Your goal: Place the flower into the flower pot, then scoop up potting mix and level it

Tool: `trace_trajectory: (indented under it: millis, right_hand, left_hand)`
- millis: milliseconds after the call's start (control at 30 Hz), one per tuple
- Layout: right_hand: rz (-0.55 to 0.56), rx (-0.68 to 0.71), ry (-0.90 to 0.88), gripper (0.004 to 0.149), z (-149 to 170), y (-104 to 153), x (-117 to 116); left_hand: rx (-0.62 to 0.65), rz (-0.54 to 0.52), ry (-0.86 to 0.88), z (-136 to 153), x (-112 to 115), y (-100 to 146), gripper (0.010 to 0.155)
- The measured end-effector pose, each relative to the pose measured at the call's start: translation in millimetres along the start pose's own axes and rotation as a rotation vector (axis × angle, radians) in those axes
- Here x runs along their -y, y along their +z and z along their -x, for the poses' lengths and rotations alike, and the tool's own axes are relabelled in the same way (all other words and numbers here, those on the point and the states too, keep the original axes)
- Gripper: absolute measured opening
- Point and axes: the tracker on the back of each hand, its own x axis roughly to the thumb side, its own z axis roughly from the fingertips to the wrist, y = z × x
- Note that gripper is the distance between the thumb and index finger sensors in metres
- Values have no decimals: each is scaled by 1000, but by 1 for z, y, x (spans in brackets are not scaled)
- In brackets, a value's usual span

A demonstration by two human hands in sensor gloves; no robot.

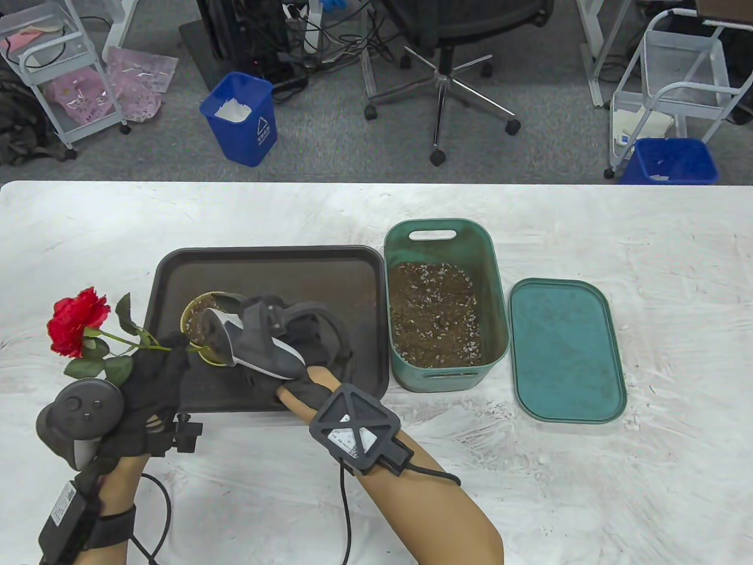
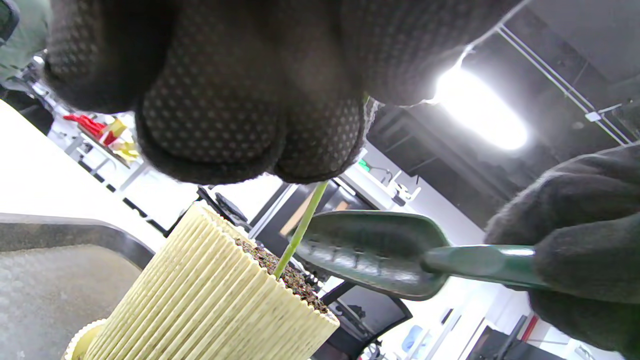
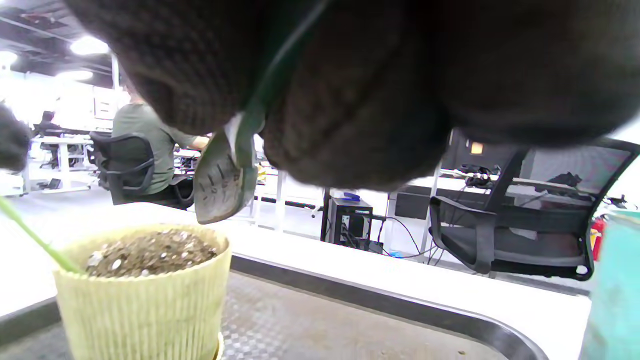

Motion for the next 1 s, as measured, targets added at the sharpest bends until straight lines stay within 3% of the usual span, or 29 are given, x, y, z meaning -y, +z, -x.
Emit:
trace_trajectory:
  millis: [200, 433, 633, 800, 1000]
  right_hand:
    - [14, -99, -76, 51, 44, 8, 25]
    - [40, -312, -172, 51, 112, 17, 63]
    - [66, -476, -192, 51, 165, 21, 82]
    - [-67, -630, -199, 52, 203, 21, 74]
    - [-411, -786, -151, 52, 235, 19, 35]
  left_hand:
    - [5, -1, -8, 0, 0, 0, 46]
    - [5, 0, -7, 0, 0, 0, 46]
    - [4, 1, -4, 0, 0, 0, 46]
    - [5, 1, -5, 0, 0, 0, 46]
    - [0, 0, -2, 0, 0, 0, 46]
